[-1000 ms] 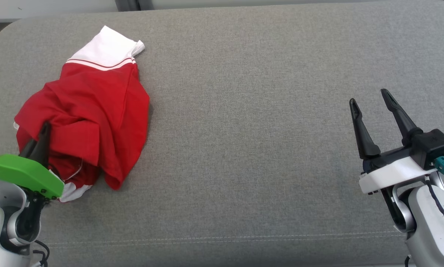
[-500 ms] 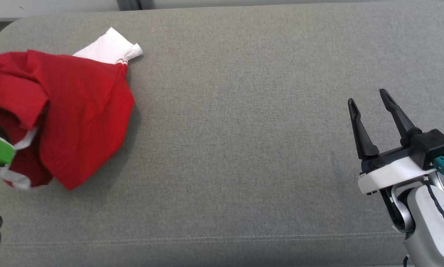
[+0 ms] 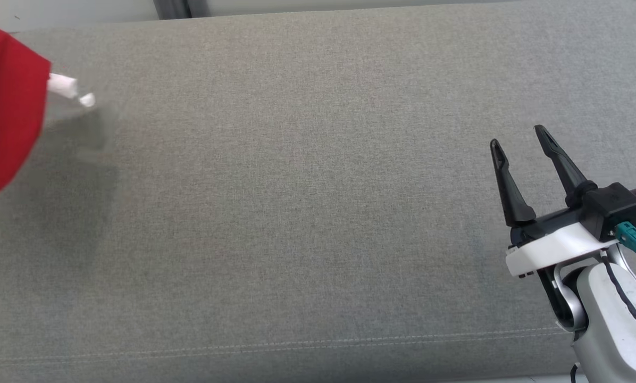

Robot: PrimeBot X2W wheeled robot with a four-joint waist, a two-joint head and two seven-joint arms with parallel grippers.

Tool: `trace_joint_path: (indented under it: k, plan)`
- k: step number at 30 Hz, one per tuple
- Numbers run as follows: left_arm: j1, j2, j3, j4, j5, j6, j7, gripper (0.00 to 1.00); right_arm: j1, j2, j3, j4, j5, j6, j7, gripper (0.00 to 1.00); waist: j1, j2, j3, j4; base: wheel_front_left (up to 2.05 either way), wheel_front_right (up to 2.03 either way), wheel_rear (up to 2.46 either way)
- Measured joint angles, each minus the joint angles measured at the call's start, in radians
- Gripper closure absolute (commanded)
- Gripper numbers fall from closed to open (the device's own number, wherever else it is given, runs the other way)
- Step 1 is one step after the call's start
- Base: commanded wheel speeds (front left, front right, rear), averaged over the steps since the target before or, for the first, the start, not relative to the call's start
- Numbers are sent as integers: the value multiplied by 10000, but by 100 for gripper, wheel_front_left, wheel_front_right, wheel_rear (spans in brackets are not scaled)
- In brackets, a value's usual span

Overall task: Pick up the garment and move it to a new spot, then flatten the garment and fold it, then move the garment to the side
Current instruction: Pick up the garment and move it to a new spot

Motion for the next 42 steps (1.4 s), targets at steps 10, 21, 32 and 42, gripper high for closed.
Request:
trace_joint_path:
  k: [10,21,32,42]
  plan:
    - [-1011,134,-90,1114,111,92,318,100,-11,21,-33,42,-2,6,0,0,0,0,28,-203,0,0,0]
    - [-1061,-360,-504,1818,-123,94,748,100,-18,46,-75,81,-59,75,0,0,0,0,-33,-379,0,0,0]
    - [-351,-1114,-807,2980,-1154,92,1699,100,-9,44,-84,111,-67,77,0,0,0,0,-66,-342,0,0,0]
    - [1286,-1120,-621,4550,-1001,102,1735,100,-1,-61,-198,75,-136,77,0,0,0,0,131,-171,0,0,0]
